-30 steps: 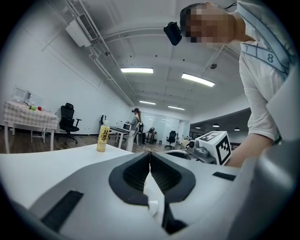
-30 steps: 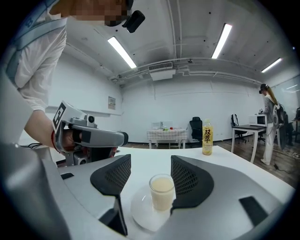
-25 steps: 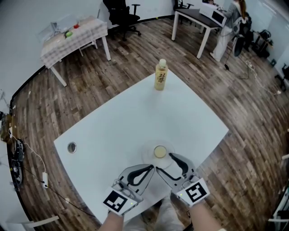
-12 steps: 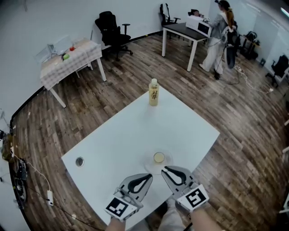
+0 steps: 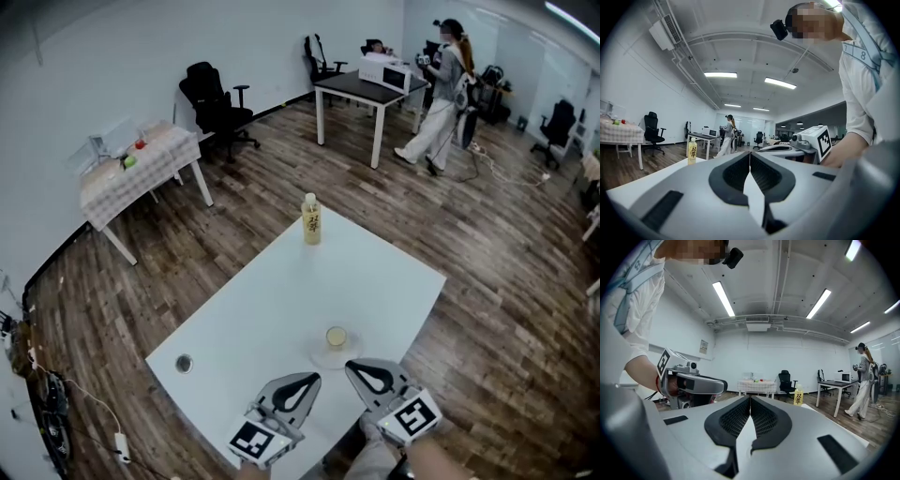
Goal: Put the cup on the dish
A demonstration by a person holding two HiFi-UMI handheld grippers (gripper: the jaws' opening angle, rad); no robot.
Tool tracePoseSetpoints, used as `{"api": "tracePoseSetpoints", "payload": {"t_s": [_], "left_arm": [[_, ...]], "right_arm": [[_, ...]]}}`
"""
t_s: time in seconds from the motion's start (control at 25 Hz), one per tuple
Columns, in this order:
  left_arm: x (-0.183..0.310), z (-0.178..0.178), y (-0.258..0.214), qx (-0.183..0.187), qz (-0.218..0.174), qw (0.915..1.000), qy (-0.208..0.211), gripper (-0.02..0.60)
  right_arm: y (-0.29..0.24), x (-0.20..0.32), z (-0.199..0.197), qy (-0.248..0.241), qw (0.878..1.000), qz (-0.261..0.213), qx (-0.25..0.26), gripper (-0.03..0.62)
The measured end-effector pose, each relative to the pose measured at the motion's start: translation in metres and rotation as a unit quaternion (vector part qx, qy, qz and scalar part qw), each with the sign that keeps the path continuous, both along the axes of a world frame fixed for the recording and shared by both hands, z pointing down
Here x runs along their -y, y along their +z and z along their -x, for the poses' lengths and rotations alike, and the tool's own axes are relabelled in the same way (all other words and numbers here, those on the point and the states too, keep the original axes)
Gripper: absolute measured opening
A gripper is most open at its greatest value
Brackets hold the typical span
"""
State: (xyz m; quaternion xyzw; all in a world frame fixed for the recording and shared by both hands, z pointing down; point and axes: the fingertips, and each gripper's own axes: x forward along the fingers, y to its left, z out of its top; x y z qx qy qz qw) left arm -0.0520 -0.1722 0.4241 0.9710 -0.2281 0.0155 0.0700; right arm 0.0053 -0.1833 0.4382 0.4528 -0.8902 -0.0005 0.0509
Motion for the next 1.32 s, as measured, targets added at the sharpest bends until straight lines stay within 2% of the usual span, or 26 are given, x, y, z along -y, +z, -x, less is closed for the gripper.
{"api": "tracePoseSetpoints", "payload": {"t_s": [0.56, 0.88, 1.32], "left_arm": [[-0.041, 0.010, -0.030, 0.005, -0.029, 0.9977, 0.062, 0.006], [-0.048, 0.015, -0.039, 0.006, -0.053, 0.9955, 0.079, 0.006], [-0.063, 0.024, -0.049, 0.000, -0.051, 0.9945, 0.091, 0.006]], "right_arm": [[-0.039, -0.040, 0.045, -0.018, 1.000, -0.018, 0.010, 0.031], [-0.048, -0.060, 0.050, -0.020, 0.999, -0.031, 0.011, 0.031], [-0.060, -0.078, 0.060, -0.021, 0.999, -0.034, -0.005, 0.031]]}}
